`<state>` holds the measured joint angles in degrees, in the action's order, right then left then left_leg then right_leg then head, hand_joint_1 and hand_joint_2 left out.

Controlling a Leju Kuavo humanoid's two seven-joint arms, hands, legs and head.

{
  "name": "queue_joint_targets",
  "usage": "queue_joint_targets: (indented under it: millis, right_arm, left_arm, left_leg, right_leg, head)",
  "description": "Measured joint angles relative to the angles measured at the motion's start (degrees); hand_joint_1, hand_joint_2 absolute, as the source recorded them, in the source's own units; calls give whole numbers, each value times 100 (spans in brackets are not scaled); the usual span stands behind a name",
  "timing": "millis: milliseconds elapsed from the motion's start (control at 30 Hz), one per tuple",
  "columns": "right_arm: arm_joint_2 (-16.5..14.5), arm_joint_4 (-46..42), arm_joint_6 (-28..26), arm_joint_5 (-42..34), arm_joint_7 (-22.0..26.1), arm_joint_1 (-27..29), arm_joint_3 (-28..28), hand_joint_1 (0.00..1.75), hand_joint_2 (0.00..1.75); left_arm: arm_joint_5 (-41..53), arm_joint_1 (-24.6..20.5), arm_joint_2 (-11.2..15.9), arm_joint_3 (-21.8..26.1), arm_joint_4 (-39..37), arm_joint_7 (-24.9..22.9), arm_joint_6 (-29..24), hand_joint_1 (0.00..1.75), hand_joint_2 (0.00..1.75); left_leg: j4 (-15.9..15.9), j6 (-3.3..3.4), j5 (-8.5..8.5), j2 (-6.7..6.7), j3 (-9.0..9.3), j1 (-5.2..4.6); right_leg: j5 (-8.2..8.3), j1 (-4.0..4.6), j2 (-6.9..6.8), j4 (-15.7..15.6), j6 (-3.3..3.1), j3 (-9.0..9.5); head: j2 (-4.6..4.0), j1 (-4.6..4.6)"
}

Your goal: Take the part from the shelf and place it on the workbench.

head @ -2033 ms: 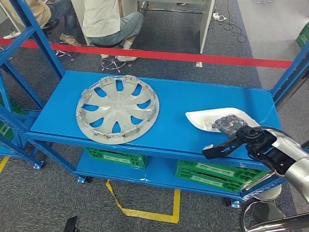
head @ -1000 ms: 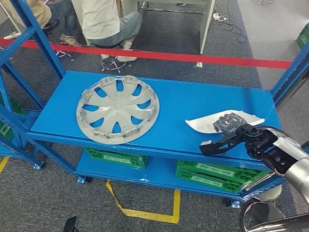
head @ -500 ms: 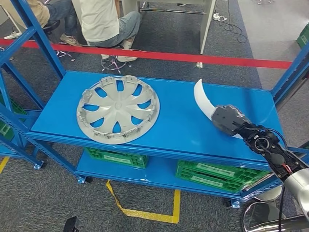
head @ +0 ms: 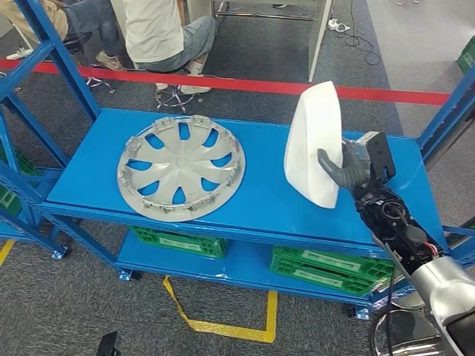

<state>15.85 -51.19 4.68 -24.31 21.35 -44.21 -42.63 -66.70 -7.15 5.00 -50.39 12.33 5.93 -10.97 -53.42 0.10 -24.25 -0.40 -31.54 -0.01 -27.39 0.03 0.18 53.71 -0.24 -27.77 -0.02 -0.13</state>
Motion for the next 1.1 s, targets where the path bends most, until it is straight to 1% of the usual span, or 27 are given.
queue_joint_targets:
  millis: [233, 367, 433, 600, 700, 833, 967, 1100]
  right_arm:
    - [-373, 129, 531, -966, 586, -62, 254, 175, 175]
    - [-592, 147, 795, -1182, 770, -62, 357, 175, 175]
    - [-741, 147, 972, -1270, 886, -61, 396, 175, 175]
    - [-1129, 73, 1210, -1350, 1091, -16, 417, 175, 175]
    - [-1348, -159, 1385, -1349, 1155, 125, 412, 175, 175]
    - [-1575, -623, 1479, -1304, 1100, 401, 406, 175, 175]
    - [-1671, -980, 1509, -1299, 1036, 560, 405, 175, 175]
    - [-1704, -1302, 1561, -1264, 996, 684, 402, 175, 175]
  left_arm:
    - [-4, -15, 2, -1, 0, 6, -18, 0, 0]
    - [-5, -27, 6, -2, 0, 6, -29, 0, 0]
    - [-8, -28, 6, -2, 0, 6, -49, 0, 0]
    - [-73, -29, 5, -2, 0, 84, -61, 0, 0]
    - [-253, -31, 5, 7, 0, 388, 71, 0, 0]
    - [-399, -45, 7, 44, 0, 767, 250, 0, 0]
    - [-420, -65, 7, 58, 0, 861, 288, 0, 0]
    - [-430, -76, 5, 106, 0, 995, 299, 0, 0]
  left_leg:
    - [1, 0, 0, 2, -1, 0]
    - [1, 0, 0, 3, -1, -1]
    - [1, 0, 0, 3, -1, -1]
    - [1, 0, 0, 6, 0, 0]
    - [1, -1, 0, 6, 0, 3]
    - [3, -2, -1, 5, 0, 4]
    - [4, -2, -1, 6, 0, 3]
    - [4, -2, -1, 7, 0, 1]
  right_leg:
    - [0, 2, 0, 0, 0, -2]
    - [0, 2, 0, 0, 0, -1]
    - [0, 3, 0, 1, 0, -1]
    - [0, 4, 6, 1, 0, -4]
    - [-2, 3, 5, 1, -3, -5]
    - [-6, 4, 4, 1, -8, -6]
    - [-6, 4, 4, 1, -9, -7]
    - [-5, 3, 4, 1, -8, -7]
  head:
    - [0, 2]
    - [0, 2]
    - [0, 1]
    - [0, 2]
    - [0, 0]
    - [0, -2]
    - [0, 0]
    - [0, 10]
